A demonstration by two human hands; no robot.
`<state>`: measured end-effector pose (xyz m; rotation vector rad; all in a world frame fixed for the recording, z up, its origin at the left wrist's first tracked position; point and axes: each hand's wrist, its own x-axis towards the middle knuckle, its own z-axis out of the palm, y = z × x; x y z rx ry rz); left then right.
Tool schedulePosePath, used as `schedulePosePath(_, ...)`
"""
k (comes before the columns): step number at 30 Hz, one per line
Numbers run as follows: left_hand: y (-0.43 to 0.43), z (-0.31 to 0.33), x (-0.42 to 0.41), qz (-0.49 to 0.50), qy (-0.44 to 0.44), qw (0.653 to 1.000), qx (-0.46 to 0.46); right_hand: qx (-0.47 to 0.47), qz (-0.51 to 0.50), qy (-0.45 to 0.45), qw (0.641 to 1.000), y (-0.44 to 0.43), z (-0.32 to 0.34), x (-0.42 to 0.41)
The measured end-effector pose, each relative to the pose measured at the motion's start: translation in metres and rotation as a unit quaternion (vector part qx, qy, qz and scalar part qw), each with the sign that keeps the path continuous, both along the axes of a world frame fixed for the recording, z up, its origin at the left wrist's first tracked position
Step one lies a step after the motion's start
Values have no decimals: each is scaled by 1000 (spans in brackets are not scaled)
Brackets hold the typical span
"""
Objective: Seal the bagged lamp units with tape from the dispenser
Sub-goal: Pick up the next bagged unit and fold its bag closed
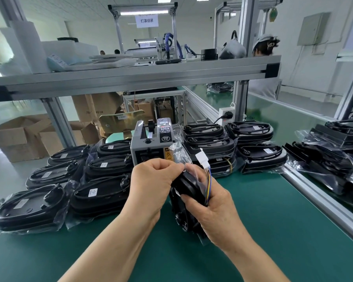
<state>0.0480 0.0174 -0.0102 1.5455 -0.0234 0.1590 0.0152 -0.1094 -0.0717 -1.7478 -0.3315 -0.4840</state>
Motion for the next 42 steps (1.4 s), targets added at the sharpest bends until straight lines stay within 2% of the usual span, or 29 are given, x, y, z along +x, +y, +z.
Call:
schedulePosePath(8,0,-6,2,21,-37,998,50,6,9,-2,1000,0,-1,-1)
schedulePosePath(15,-1,-13,0,76,-18,992,97,4,6,-12,1000,4,-4,0)
schedulePosePath(22,1,-17,7,35,30,999,-11,-1,-2,-30,1000,4,-7,0)
schedulePosePath(26,6,-23,0,8,80,996,-48,-19,-11,-4,1000,6,-11,0)
schedulePosePath(29,9,-24,-5,-36,101,992,-62,-47,-44,-28,998,10,-15,3)
schedulePosePath(32,13,-22,-5,-42,66,995,-65,-37,-59,-58,996,17,-17,5)
schedulePosePath(36,22,-23,-7,-53,-64,995,46,1,7,-34,999,19,-25,4)
schedulePosePath(39,31,-34,-13,-75,-116,983,118,-39,82,-11,996,8,-33,-9)
schedulePosePath(42,37,-56,-22,-77,-184,959,204,-94,93,-12,991,-4,-40,-29)
